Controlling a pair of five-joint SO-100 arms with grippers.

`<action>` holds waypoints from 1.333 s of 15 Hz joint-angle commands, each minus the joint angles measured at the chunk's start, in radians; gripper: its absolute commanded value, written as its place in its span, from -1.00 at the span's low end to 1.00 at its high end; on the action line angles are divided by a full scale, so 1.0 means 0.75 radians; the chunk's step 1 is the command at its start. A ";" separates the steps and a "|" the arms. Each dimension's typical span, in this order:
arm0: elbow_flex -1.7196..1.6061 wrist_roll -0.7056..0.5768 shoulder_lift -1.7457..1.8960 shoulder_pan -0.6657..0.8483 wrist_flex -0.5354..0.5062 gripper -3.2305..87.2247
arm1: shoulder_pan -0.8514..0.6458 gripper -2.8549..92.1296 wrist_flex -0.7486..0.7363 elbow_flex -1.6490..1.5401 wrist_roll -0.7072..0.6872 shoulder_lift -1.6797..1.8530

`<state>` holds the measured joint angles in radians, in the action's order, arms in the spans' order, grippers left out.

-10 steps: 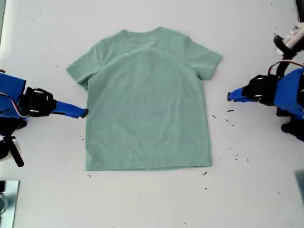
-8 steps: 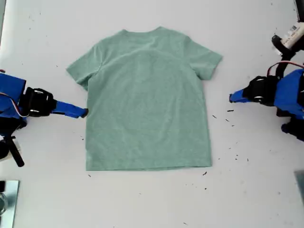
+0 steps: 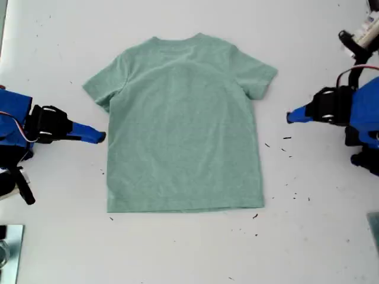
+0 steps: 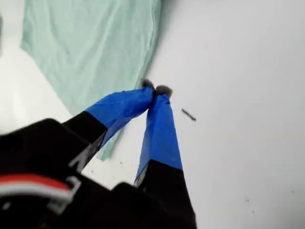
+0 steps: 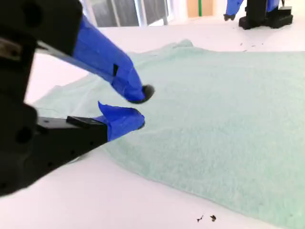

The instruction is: Fold t shirt

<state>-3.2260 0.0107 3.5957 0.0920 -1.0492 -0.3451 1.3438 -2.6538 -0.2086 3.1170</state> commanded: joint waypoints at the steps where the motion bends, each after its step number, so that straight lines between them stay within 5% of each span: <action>1: -0.004 0.018 0.012 -0.025 0.004 -0.93 | -0.112 -0.93 0.002 0.466 -0.254 -0.458; 4: -0.004 0.014 0.012 -0.078 0.002 -0.93 | -0.325 -0.84 0.186 1.010 -0.542 -0.992; 6: -0.004 0.000 0.012 -0.072 0.002 -0.93 | -0.442 -0.34 0.260 1.268 -0.675 -1.215; 10: -0.004 -0.004 0.012 -0.080 0.002 -0.92 | -0.599 -0.14 0.280 1.395 -0.832 -1.469; 17: -0.004 -0.014 0.012 -0.082 0.002 -0.93 | -0.806 -0.16 -0.470 0.886 -1.021 -1.826; 18: -0.004 -0.014 0.012 -0.080 0.002 -0.93 | -0.812 -0.27 -0.517 0.896 -1.035 -1.900; 19: -0.004 -0.018 0.012 -0.080 0.002 -0.93 | -0.824 -0.82 -0.538 0.912 -1.047 -1.953; 20: -0.004 -0.020 0.012 -0.080 0.002 -0.93 | -0.834 -0.91 -0.522 0.927 -1.072 -1.963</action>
<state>-3.2260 0.0107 3.5957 0.0445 -1.0492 -0.9541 0.9802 -1.9788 -0.9833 1.6690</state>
